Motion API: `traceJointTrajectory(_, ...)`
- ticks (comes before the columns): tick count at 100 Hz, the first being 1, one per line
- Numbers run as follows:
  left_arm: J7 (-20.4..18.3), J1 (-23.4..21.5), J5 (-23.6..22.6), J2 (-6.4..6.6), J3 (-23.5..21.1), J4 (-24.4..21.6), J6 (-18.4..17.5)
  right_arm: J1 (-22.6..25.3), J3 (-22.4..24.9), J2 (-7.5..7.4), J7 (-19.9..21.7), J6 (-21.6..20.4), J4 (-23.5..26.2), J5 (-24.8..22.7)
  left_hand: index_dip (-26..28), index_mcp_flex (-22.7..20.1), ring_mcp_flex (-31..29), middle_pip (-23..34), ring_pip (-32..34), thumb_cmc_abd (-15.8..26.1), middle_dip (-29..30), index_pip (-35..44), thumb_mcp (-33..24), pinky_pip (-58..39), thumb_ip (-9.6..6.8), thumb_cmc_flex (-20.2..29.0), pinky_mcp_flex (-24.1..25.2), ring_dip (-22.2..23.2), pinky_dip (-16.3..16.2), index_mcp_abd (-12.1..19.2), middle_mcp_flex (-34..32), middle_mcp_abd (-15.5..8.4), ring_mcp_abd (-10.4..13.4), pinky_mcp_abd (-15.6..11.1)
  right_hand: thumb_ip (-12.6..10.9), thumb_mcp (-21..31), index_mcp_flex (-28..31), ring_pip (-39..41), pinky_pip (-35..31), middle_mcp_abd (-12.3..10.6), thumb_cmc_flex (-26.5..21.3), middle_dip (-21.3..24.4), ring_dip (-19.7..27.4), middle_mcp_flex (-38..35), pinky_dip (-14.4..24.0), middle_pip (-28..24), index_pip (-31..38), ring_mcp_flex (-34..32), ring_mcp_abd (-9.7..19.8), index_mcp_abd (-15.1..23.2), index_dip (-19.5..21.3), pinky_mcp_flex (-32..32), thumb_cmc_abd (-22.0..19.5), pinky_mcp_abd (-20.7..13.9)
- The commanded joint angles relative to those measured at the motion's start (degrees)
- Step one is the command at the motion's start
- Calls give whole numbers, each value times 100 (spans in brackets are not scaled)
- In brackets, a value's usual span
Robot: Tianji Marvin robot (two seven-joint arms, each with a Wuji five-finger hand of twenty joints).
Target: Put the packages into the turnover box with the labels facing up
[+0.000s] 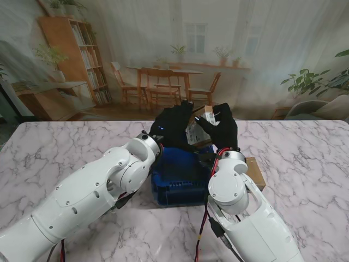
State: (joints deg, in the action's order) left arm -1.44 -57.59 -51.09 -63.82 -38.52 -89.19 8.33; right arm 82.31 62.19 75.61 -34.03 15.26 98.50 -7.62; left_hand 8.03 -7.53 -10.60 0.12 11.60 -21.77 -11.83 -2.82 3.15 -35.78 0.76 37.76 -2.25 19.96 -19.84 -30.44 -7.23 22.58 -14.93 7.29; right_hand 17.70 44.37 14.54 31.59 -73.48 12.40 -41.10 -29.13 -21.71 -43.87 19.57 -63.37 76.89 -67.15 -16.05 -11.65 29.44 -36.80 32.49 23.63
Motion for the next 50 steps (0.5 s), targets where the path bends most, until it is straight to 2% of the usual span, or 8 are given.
traceJointTrajectory(1, -13, 17, -27, -99, 72, 133, -10, 105, -109, 70, 113, -49, 281, 64, 179, -65, -185, 158, 155, 224, -479, 200, -294, -238, -289, 650, 19, 243, -28, 392, 153, -565, 240, -252, -387, 1415, 122, 694, -107, -270, -991, -58, -276, -145, 18, -323, 778, -764, 826, 1271, 191, -107, -697, -217)
traceJointTrajectory(16, 162, -12, -22, -113, 6, 242, -116, 247, -77, 35, 237, -33, 443, 173, 659, -56, -480, 318, 250, 265, -994, 281, -444, -459, -598, 1198, -58, 597, -95, 510, -228, -771, 446, -375, -378, 1460, 161, 812, -109, -255, -981, -66, -335, -184, -13, -314, 760, -788, 826, 1277, 181, -182, -666, -180)
traceJointTrajectory(23, 256, -44, -26, -113, -56, 281, -214, 303, -50, 19, 327, 2, 505, 279, 985, -29, -625, 477, 334, 304, -1176, 371, -555, -579, -731, 1409, -110, 765, -146, 627, -455, -967, 554, -449, -374, 1486, 212, 919, -121, -252, -977, -79, -382, -197, -32, -307, 740, -789, 841, 1293, 177, -222, -634, -174)
traceJointTrajectory(33, 459, -100, -56, -119, -149, 332, -414, 329, -40, 2, 394, 25, 488, 300, 1423, 4, -879, 740, 479, 368, -1382, 495, -697, -723, -855, 1585, -223, 1005, -222, 752, -714, -1146, 689, -524, -372, 1525, 265, 1012, -124, -260, -961, -92, -420, -225, -54, -296, 709, -786, 886, 1352, 170, -257, -572, -165)
traceJointTrajectory(38, 544, -122, -90, -117, -183, 341, -508, 333, -35, -3, 424, 37, 470, 323, 1694, 33, -979, 965, 591, 408, -1510, 568, -814, -816, -945, 1700, -298, 1186, -276, 789, -805, -1200, 681, -564, -374, 1552, 271, 1033, -125, -292, -954, -98, -428, -244, -64, -287, 698, -783, 909, 1363, 173, -271, -518, -173)
traceJointTrajectory(50, 604, -170, -137, -103, -260, 311, -646, 347, -4, -20, 528, 76, 445, 420, 1946, 31, -1126, 1295, 680, 484, -1613, 613, -1023, -915, -1068, 1850, -406, 1375, -323, 839, -819, -1280, 770, -619, -365, 1707, 306, 1016, -89, -383, -882, -139, -427, -258, -139, -211, 360, -770, 962, 1459, 37, -293, -308, -158)
